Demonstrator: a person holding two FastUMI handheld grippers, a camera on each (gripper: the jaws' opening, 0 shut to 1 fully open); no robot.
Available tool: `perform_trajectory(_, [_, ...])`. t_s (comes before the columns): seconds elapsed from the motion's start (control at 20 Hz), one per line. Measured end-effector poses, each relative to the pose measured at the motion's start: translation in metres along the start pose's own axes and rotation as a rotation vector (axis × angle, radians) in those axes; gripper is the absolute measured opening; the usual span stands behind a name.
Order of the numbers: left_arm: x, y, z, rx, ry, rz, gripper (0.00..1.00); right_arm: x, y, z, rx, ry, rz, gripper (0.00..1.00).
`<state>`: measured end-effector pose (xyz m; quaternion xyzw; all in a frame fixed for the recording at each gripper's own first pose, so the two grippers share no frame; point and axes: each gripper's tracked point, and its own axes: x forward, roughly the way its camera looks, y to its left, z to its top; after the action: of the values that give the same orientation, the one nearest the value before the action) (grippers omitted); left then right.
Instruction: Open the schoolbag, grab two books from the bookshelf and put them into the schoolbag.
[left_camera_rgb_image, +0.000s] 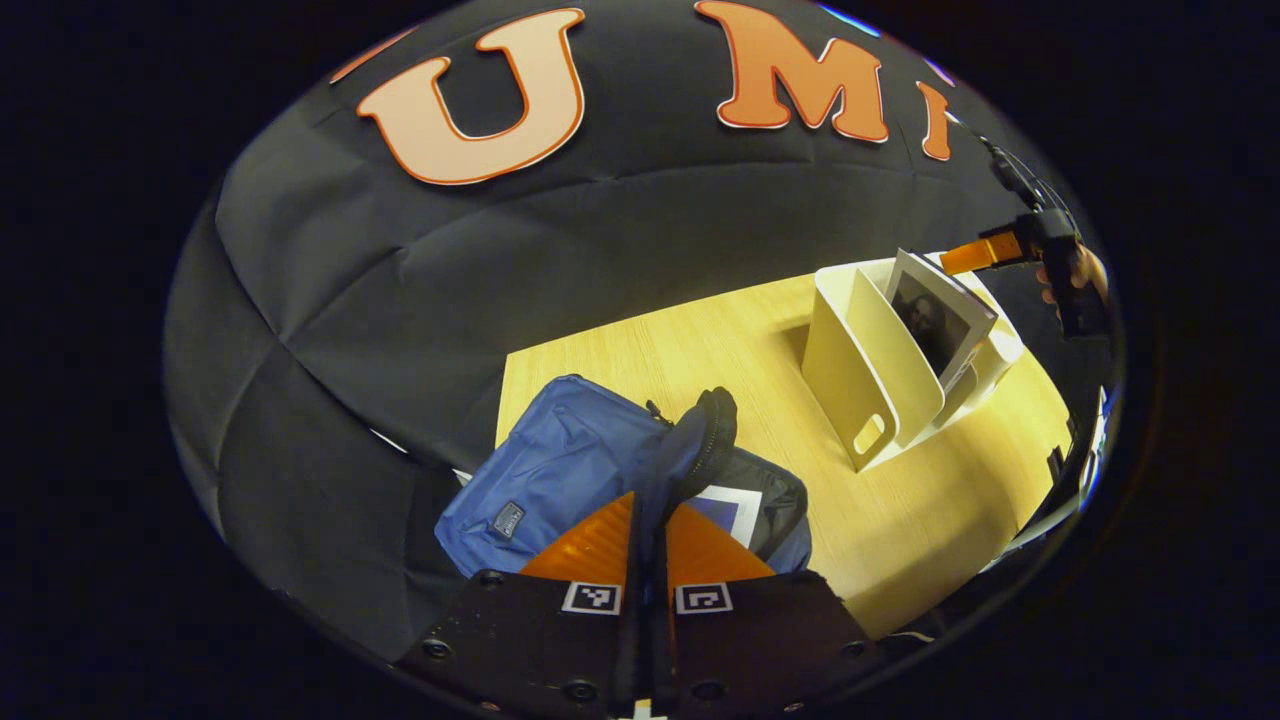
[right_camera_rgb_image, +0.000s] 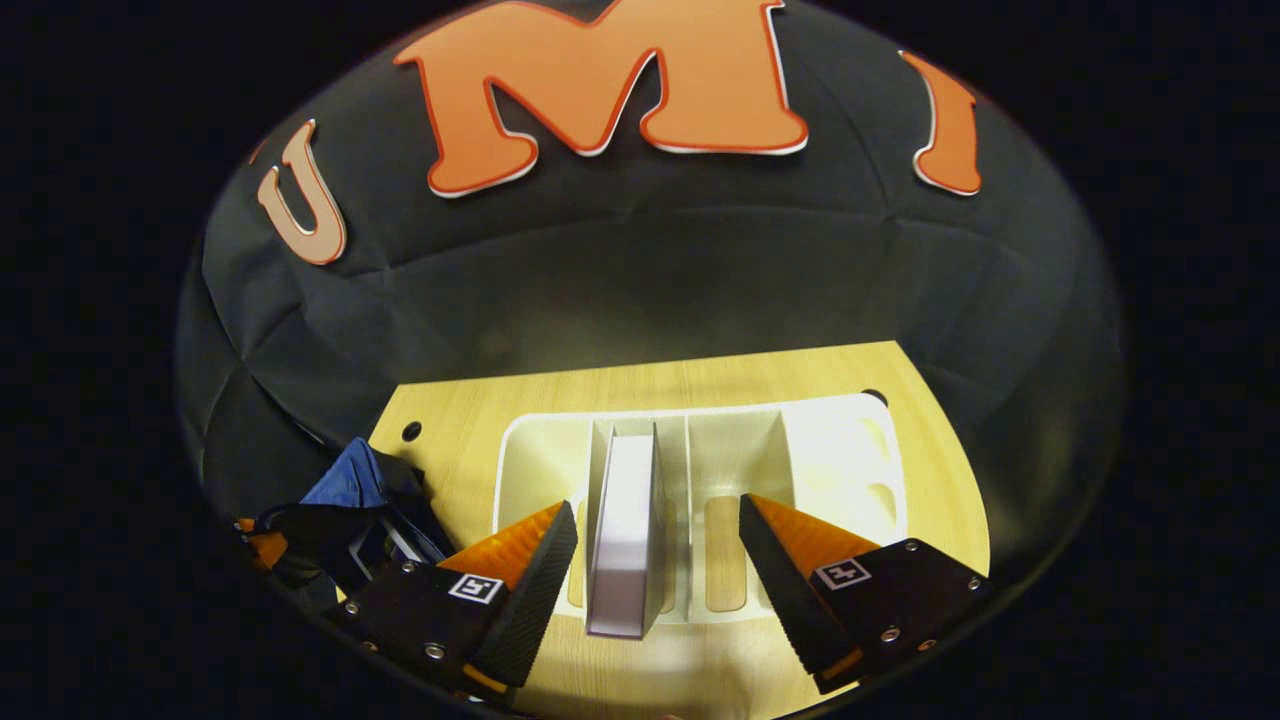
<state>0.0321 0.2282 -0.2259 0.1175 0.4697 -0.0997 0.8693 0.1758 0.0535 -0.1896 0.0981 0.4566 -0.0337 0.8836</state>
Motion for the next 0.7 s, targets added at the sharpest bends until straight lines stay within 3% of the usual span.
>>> perform_trajectory(0.4, [0.002,0.002,0.0,0.016,0.007,-0.007,0.06,0.043,0.015,-0.039,-0.072,0.292,0.016,0.92])
perform_trajectory(0.7, [0.001,0.003,-0.004,-0.002,0.002,-0.017,0.06,0.048,0.014,-0.047,-0.102,0.389,-0.019,0.64])
